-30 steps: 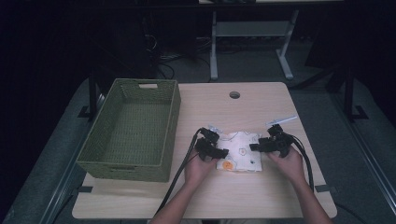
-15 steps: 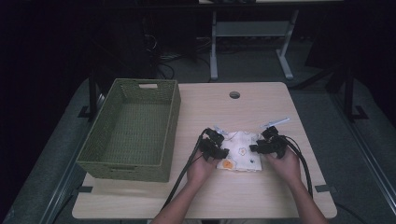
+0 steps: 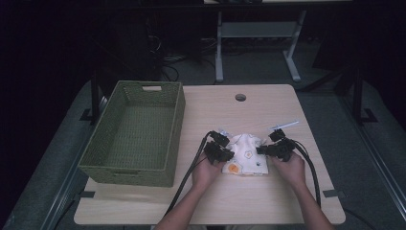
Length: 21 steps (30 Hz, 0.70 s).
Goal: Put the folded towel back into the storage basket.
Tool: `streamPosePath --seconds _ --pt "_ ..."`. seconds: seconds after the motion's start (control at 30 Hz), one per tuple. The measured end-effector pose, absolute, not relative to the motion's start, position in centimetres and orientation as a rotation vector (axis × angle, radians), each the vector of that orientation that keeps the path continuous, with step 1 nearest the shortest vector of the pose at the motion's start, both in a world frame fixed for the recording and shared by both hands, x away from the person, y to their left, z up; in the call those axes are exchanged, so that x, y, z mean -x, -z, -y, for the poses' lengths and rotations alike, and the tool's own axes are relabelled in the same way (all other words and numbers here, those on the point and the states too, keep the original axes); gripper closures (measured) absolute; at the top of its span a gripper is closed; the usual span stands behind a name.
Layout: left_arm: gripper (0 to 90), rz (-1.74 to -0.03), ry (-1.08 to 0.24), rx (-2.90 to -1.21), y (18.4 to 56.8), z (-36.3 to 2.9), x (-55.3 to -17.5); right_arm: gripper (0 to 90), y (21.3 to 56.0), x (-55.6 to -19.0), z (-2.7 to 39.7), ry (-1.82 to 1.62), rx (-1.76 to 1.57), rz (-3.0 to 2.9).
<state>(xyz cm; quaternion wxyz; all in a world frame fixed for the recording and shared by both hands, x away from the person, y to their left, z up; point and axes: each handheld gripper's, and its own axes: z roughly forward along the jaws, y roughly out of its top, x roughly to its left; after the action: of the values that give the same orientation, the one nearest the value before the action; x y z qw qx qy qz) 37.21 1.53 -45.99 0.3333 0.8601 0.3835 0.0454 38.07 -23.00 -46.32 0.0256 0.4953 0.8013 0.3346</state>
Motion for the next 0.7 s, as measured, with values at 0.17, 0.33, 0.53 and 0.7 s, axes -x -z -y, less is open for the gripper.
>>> streamPosePath --seconds 0.17,0.33,0.53,0.7 --pt "81.9 -1.005 -0.101 -2.235 45.9 -1.8 -37.4 84.5 46.4 -38.3 23.7 -1.127 -1.594 -2.483" --pt "83.2 -1.017 -0.092 -2.219 45.7 -2.2 -37.6 84.8 46.2 -38.4 24.2 -1.211 -1.622 -2.469" --pt "83.9 -1.009 -0.071 -2.211 44.7 -2.5 -38.0 85.0 45.3 -38.2 24.2 -1.266 -1.628 -2.445" --pt "83.9 -1.0 -0.087 -2.21 43.9 -2.7 -37.9 85.0 44.6 -37.9 24.3 -1.31 -1.633 -2.434"
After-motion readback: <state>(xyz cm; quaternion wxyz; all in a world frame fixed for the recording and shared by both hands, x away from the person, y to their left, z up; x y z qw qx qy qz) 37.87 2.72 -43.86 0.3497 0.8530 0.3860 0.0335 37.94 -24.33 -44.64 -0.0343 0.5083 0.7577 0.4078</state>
